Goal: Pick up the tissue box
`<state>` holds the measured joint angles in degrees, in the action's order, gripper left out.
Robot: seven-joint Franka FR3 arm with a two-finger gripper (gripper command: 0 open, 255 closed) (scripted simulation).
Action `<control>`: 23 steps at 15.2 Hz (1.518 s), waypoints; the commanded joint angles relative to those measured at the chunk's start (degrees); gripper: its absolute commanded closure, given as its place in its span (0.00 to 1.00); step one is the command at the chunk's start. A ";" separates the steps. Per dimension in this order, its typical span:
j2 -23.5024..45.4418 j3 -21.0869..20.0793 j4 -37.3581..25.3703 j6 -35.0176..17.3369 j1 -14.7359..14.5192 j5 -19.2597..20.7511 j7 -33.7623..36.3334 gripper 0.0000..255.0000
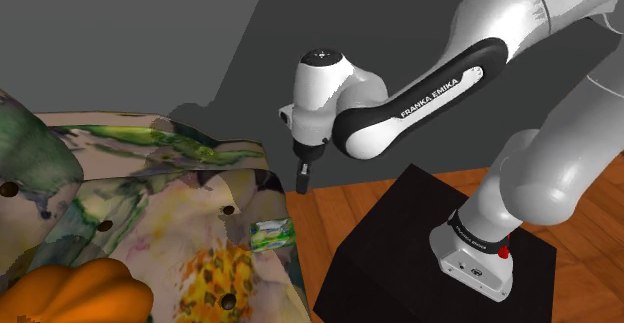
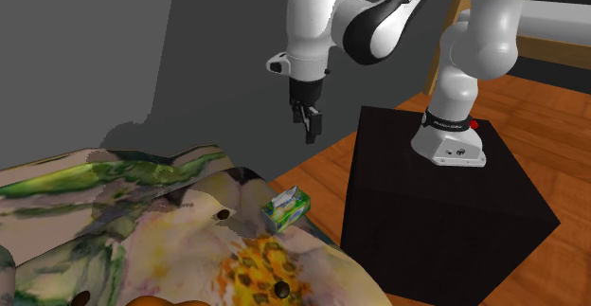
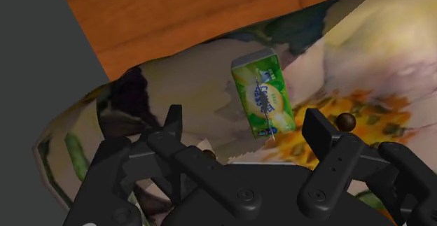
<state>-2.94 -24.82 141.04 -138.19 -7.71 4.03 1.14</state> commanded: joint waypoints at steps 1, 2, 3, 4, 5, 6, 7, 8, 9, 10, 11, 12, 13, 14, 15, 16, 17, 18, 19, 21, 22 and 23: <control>4.84 -0.83 -1.45 -2.50 -0.24 4.49 3.01 0.00; 7.35 -0.91 -2.37 -3.51 -0.59 6.99 4.68 0.00; 9.86 -0.79 -3.38 -4.40 -1.10 9.56 6.38 0.00; 12.36 -0.48 -4.46 -5.17 -1.79 12.13 8.07 0.00; 14.84 0.02 -5.63 -5.84 -2.65 14.64 9.71 0.00; 17.28 0.62 -6.86 -6.40 -3.61 17.07 11.26 0.00; 19.69 1.32 -8.17 -6.89 -4.68 19.37 12.71 0.00; 22.05 2.13 -9.53 -7.32 -5.86 21.50 14.03 0.00; 24.38 2.97 -10.95 -7.68 -7.07 23.49 15.23 0.00; 26.68 3.78 -12.42 -7.98 -8.26 25.35 16.32 0.00; 26.81 3.98 -12.51 -8.03 -8.48 25.37 16.32 0.00; 27.54 4.37 -12.67 -8.53 -8.77 25.98 16.81 0.00; 28.27 4.78 -12.83 -9.03 -9.06 26.57 17.29 0.00; 29.00 5.19 -13.01 -9.52 -9.36 27.16 17.76 0.00; 29.74 5.61 -13.21 -10.01 -9.67 27.74 18.23 0.00; 30.48 6.03 -13.41 -10.49 -9.98 28.31 18.69 0.00; 31.22 6.46 -13.63 -10.97 -10.29 28.87 19.15 0.00; 32.39 7.12 -14.00 -11.71 -10.78 29.74 19.87 0.00; 32.39 7.13 -14.00 -11.71 -10.79 29.73 19.86 0.00; 32.31 7.15 -13.87 -11.78 -10.76 29.75 19.85 1.00; 32.34 7.18 -13.86 -11.82 -10.76 29.79 19.87 1.00; 32.31 7.18 -13.82 -11.84 -10.74 29.79 19.86 1.00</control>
<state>29.33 -17.68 127.22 -149.99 -18.44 33.77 20.96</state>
